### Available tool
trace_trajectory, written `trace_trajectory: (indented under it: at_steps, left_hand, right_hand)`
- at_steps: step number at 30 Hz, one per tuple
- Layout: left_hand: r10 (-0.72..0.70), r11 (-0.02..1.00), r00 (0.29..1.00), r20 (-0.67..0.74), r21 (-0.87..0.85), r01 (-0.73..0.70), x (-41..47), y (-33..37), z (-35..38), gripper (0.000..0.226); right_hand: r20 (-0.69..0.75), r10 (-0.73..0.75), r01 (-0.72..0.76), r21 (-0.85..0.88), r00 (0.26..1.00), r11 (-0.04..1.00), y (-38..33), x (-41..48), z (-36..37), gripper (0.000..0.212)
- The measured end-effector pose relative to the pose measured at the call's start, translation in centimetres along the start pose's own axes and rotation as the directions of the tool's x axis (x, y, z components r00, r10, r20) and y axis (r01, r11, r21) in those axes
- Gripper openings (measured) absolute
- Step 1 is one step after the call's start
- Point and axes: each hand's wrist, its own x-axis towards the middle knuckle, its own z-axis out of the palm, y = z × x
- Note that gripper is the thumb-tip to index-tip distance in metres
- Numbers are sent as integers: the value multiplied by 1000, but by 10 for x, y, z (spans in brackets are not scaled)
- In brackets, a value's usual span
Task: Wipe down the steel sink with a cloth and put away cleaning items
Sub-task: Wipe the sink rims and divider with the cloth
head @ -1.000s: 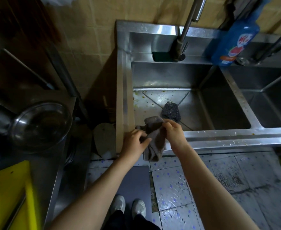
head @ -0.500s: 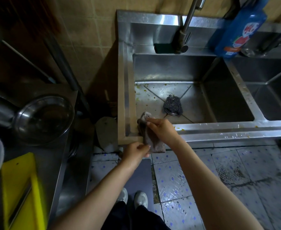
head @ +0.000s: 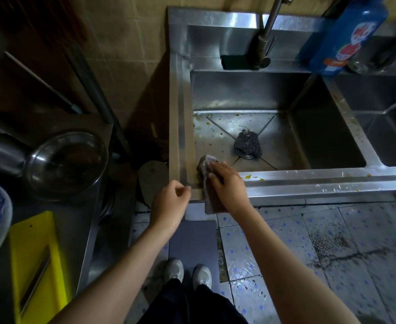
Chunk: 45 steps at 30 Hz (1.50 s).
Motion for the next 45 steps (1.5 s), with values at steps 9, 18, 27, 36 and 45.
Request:
trace_trajectory:
  at_steps: [9,18,27,36,45]
  left_hand:
    - [378,893,921,-95,299,-336,48,4,5,38]
    - [427,815,903,56,408,-411,68,-26,29,44]
    - [474,790,880,24,430,-437,66,-28,30,42]
    - [475,793,880,19,424,-438,68,-28,32,42]
    - [489,805,872,19,374,-460,72,-29,31,39]
  right_hand:
    - [-99,-142,122,-189,985,974,-8,-6,24,28]
    - [-240,-8,-57,-264,971,963,-31,-15,46,30]
    - [-189,95,-140,-241,977,961,-2,-1,33,28]
    - [-296,237,-324,-295,926,899,19,-5,16,30]
    - [-357,154,-229,-180,921,957,-48,-16,60,37]
